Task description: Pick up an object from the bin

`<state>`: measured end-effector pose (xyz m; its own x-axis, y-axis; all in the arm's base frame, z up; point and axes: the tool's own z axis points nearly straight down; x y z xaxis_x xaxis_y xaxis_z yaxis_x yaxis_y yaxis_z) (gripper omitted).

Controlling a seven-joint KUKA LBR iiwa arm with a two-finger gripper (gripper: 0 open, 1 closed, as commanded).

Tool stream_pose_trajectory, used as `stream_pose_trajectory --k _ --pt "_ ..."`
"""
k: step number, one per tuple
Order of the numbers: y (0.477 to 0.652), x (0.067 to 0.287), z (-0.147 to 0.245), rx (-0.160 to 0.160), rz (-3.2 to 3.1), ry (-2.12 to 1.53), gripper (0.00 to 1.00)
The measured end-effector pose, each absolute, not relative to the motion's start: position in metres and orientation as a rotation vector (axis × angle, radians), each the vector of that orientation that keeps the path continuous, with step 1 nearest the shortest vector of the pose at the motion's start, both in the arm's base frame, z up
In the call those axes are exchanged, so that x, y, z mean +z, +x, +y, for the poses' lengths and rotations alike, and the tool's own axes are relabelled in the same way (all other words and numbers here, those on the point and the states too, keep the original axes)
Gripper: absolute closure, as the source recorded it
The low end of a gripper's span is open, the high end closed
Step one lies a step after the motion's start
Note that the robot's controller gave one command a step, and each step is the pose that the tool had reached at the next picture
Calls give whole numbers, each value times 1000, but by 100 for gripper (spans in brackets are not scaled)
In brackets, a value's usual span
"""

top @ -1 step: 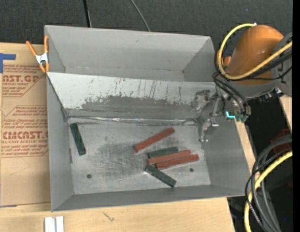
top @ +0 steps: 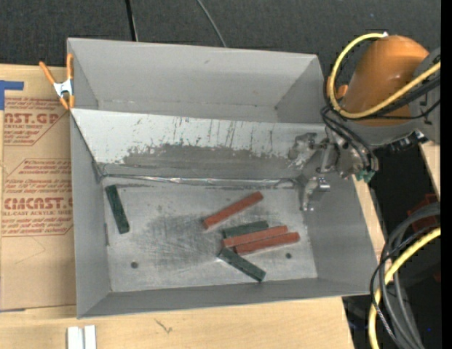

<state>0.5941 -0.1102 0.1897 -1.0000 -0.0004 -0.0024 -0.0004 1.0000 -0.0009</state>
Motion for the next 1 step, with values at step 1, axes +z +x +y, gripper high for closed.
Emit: stream_pose_trajectory --k 1 --pt "562 122 -111 -2 3136 -15 0"
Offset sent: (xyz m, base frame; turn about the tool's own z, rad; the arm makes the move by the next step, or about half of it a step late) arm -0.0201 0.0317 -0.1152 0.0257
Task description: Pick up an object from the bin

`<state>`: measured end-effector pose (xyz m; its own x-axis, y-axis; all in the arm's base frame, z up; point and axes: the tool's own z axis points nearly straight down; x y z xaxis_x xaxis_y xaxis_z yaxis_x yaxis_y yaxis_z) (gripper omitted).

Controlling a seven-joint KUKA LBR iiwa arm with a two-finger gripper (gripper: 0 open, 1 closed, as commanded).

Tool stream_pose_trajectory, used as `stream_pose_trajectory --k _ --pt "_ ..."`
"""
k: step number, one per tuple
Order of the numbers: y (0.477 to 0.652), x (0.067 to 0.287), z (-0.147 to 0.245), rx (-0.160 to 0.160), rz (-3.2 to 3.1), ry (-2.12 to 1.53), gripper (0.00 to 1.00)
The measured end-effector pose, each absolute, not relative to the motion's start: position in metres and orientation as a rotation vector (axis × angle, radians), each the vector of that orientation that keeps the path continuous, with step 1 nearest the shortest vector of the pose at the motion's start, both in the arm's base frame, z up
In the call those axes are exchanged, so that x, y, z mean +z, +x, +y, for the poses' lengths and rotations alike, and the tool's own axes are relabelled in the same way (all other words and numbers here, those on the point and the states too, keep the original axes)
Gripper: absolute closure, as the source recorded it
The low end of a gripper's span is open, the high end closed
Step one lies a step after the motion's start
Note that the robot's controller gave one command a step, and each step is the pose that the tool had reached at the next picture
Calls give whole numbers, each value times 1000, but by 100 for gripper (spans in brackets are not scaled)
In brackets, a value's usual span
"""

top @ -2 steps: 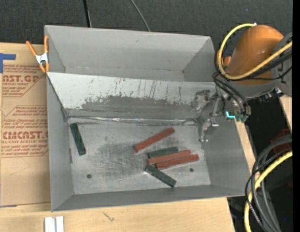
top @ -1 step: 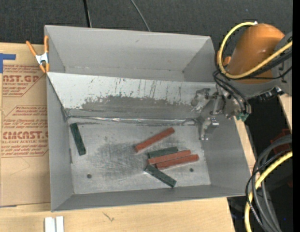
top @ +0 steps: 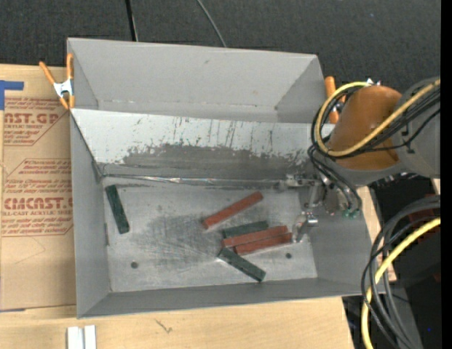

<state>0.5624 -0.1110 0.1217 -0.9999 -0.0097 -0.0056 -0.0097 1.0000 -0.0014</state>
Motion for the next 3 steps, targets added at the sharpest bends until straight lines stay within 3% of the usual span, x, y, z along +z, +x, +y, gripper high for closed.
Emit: stream_pose_trajectory --k 1,2,3 --pt "574 76 -78 1 3145 38 100" --pt "574 76 -78 0 3144 38 100" --pt "558 214 -74 -1 3139 -3 100"
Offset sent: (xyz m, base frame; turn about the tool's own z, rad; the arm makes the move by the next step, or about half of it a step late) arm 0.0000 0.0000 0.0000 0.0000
